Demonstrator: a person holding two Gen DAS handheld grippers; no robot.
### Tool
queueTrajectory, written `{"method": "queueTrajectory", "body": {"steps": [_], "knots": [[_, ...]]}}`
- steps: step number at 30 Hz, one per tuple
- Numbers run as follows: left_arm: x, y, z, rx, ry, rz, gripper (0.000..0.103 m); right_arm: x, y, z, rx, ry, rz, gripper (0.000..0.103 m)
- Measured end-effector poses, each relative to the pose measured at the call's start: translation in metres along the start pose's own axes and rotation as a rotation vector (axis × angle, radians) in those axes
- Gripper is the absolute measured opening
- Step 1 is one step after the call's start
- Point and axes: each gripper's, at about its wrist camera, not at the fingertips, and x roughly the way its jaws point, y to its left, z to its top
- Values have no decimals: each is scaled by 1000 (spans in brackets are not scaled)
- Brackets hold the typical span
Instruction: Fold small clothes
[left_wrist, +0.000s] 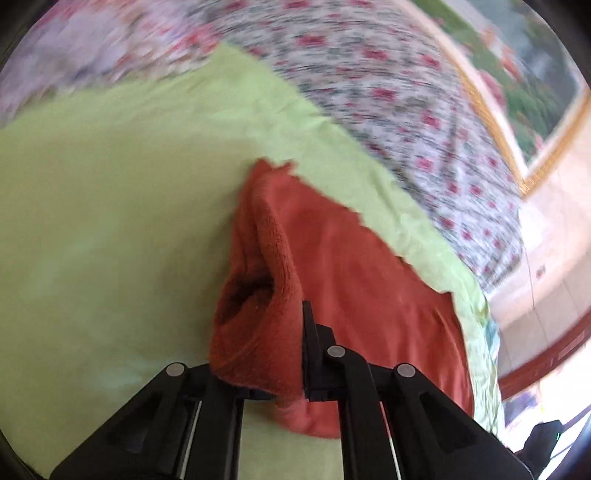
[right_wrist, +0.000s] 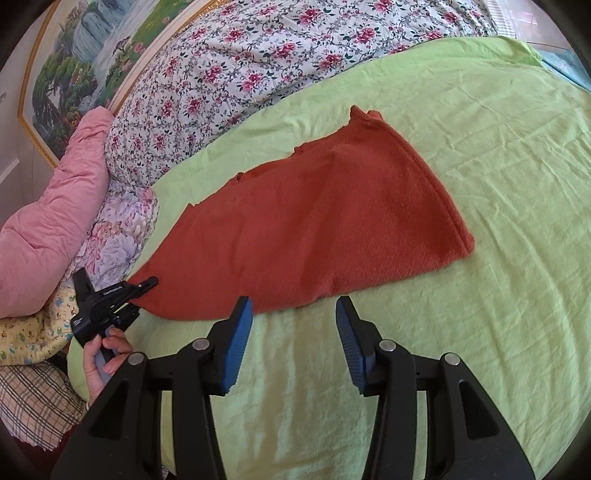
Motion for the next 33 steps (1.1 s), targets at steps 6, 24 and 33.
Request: {"method": "queueTrajectory", "body": {"steps": [6,24,33], "knots": [[6,-106,-15,256,25,-149,5,-1,-19,27,37,-25,25,48],[89,-166,-80,372,200,-222,4,122,-8,114,78,209,256,49],[78,-169,-82,421,208,-208,4,213,17,141,44,328,254,15]]}}
